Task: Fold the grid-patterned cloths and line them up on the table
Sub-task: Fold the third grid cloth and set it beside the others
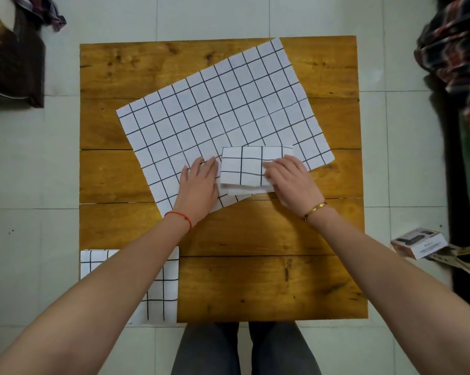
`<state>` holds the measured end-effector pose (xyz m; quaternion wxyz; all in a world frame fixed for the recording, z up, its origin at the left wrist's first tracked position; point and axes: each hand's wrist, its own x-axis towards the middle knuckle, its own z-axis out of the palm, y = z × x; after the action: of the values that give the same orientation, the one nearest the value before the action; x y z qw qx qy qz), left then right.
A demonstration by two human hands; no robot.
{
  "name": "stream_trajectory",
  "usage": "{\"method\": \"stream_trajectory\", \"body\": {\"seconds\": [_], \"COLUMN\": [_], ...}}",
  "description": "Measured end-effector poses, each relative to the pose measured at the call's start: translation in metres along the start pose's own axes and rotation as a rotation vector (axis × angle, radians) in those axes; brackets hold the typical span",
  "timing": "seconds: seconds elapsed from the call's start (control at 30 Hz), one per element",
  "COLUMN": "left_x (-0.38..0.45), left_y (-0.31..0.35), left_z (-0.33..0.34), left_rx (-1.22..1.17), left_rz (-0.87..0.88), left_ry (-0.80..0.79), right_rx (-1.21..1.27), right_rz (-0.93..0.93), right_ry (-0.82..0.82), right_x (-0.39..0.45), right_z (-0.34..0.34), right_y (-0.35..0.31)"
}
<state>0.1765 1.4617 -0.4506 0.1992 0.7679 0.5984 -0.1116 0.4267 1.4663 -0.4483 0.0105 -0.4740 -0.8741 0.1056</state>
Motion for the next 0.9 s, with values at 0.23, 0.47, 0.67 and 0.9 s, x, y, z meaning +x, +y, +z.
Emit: {"method": "stream_trajectory", "body": {"seconds": [0.23,0.47,0.67,0.9], "left_x": [-0.008,0.004,0.01,0.008], "left_y": [0.006,0.022,0.03,0.032], "left_z": [0.001,-0.003,0.001,0.007], "left_rx": [-0.056,-0.098,-0.021,0.09], "left_rz": [-0.03,-0.005,0.017,0.043], "left_ry": [0.044,0.032,-0.064,-0.012], "right_rx": [-0.052,0.015,0.015,0.007], "right_rz": [0.095,0.188,0.345,0.396], "right_ry": [-0.227,-0.146,-0.16,-0.194], "right_x": [-0.014,-0.01,0.007,0.016], "right_z": [0.001,-0.001,0.006,0.01], "right_y": [-0.004,-0.005,-0.007,-0.009]}}
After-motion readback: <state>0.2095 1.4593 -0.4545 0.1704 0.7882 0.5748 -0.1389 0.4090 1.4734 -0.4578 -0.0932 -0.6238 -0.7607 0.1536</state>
